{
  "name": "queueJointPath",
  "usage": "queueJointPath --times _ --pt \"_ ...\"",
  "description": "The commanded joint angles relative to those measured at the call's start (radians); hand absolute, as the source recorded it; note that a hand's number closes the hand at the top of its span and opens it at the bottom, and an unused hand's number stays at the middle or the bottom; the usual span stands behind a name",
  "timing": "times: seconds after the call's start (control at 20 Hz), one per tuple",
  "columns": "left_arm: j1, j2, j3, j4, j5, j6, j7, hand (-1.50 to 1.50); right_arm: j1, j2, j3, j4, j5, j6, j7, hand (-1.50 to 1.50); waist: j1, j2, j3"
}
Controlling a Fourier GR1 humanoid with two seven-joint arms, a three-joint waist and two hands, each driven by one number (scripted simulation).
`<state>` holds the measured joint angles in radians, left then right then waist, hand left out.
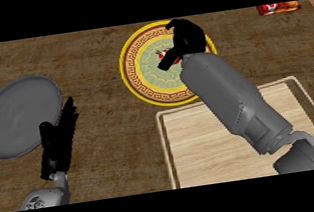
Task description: Pick the cupcake from the tray and place it in the plate
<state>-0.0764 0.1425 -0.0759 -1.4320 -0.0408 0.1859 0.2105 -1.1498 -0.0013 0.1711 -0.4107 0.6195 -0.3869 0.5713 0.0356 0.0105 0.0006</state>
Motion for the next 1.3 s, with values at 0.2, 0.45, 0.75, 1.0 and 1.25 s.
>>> queueJointPath --times 0.2,0.45,0.75,1.0,1.25 --pt "0.023 0.03 0.04 -0.001 0.037 -0.035 -0.015 0.0 0.115 0.001 -0.166 -0.233 -0.2 -0.255 -0.321 -1.5 -0.018 -0.004 0.002" --pt "0.068 0.011 0.017 -0.015 0.002 -0.015 -0.045 0.0 0.249 0.001 -0.161 -0.379 -0.347 -0.209 -0.406 -1.5 -0.031 -0.012 0.0" --pt "0.071 0.013 0.001 -0.147 -0.014 -0.006 0.095 0.0 0.361 0.001 -0.127 -0.379 -0.467 -0.171 -0.606 -1.5 -0.021 -0.01 0.0" --pt "0.015 -0.016 0.034 -0.011 -0.008 -0.022 0.019 0.0 0.31 0.001 -0.077 -0.36 -0.492 -0.183 -0.621 -1.5 -0.026 -0.009 -0.001" --pt "0.049 -0.042 0.01 -0.045 -0.041 0.0 0.018 0.0 0.252 0.001 -0.049 -0.242 -0.545 -0.272 -0.658 -1.5 -0.018 -0.007 0.0"
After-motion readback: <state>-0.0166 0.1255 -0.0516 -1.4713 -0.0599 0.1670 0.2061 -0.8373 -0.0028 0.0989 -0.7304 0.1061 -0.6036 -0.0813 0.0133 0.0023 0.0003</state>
